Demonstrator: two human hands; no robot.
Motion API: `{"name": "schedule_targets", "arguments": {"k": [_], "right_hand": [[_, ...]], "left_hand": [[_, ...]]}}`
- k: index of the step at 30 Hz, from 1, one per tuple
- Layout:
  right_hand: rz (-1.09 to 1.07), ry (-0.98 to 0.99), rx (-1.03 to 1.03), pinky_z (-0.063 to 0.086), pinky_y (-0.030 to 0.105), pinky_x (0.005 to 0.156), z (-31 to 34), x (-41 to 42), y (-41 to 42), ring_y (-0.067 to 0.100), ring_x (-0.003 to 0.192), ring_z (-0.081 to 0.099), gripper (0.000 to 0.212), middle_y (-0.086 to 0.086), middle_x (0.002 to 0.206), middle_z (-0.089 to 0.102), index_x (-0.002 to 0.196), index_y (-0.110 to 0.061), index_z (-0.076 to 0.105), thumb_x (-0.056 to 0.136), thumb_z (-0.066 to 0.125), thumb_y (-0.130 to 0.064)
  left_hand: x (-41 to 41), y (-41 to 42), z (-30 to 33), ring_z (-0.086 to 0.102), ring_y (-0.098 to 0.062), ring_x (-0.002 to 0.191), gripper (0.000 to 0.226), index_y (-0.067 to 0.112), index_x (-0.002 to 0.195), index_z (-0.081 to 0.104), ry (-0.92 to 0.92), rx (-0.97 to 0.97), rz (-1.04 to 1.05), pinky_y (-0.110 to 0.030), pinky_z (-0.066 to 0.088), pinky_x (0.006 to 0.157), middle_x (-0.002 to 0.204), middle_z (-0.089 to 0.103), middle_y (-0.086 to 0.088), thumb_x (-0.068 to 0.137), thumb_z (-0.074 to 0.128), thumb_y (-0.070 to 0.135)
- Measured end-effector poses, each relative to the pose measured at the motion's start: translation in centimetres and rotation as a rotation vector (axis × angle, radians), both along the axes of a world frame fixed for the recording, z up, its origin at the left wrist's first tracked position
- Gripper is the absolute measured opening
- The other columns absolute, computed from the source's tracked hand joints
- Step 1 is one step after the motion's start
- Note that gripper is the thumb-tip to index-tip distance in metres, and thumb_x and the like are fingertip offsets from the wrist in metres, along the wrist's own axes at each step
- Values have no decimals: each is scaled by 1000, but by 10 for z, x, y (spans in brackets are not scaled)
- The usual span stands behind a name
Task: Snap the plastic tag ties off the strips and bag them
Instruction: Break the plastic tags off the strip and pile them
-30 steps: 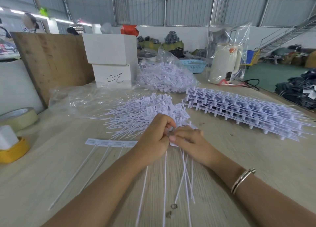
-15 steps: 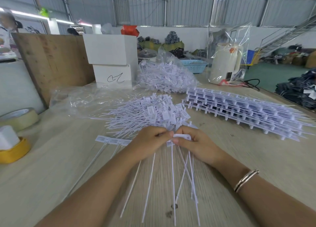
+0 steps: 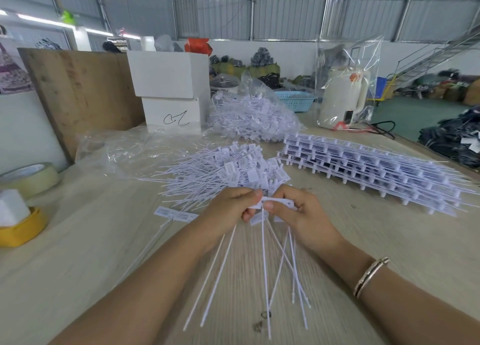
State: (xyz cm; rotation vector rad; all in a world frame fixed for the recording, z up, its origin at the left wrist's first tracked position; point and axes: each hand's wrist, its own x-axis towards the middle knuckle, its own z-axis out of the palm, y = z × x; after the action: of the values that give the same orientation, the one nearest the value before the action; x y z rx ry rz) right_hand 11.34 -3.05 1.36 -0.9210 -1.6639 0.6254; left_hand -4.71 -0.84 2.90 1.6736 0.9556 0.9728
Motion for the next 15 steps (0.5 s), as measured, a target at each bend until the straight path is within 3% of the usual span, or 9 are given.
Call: {"name": "schedule_targets", "arguments": {"k": [2, 4, 9, 13, 15], "right_hand": [[-47, -12, 36, 38, 38, 70, 0, -2, -2, 20, 58, 46, 30, 17, 59, 51, 62, -12, 53, 82, 68, -29], [-78, -15, 22, 35, 46, 83, -1, -3, -2, 14, 62, 48, 26, 10, 61, 52, 63, -15, 54, 81, 63, -30], [-127, -76, -52, 37, 42, 80, -4, 6, 5, 12, 67, 51, 22, 11, 70, 57, 70, -8, 61, 83, 69, -25], [-391, -486, -92, 19, 35, 78, -10, 15, 16, 8, 91, 51, 21, -12, 86, 56, 62, -38, 56, 79, 69, -40], [-469, -619, -124, 12, 32, 71, -13, 16, 19, 7, 100, 48, 8, -14, 96, 55, 74, -41, 63, 78, 66, -48]], "left_hand": [[-1, 0, 2, 41, -5, 43, 37, 3, 67, 56, -58, -47, 30, -14, 34, 48, 44, 43, 9, 96, 49, 25], [-4, 2, 3, 41, -7, 43, 42, 12, 56, 47, -76, -45, 69, -15, 34, 48, 44, 42, 6, 96, 49, 27], [-5, 1, 3, 42, -2, 43, 50, 23, 45, 50, 0, 90, 158, -12, 34, 49, 43, 46, 12, 95, 50, 26], [-5, -1, -2, 51, -11, 61, 42, 27, 56, 48, 156, 256, 188, -30, 40, 64, 53, 49, 13, 97, 42, 31], [-6, -1, -5, 48, -15, 60, 29, 28, 67, 48, 210, 314, 169, -33, 37, 62, 58, 50, 7, 93, 39, 22]]}}
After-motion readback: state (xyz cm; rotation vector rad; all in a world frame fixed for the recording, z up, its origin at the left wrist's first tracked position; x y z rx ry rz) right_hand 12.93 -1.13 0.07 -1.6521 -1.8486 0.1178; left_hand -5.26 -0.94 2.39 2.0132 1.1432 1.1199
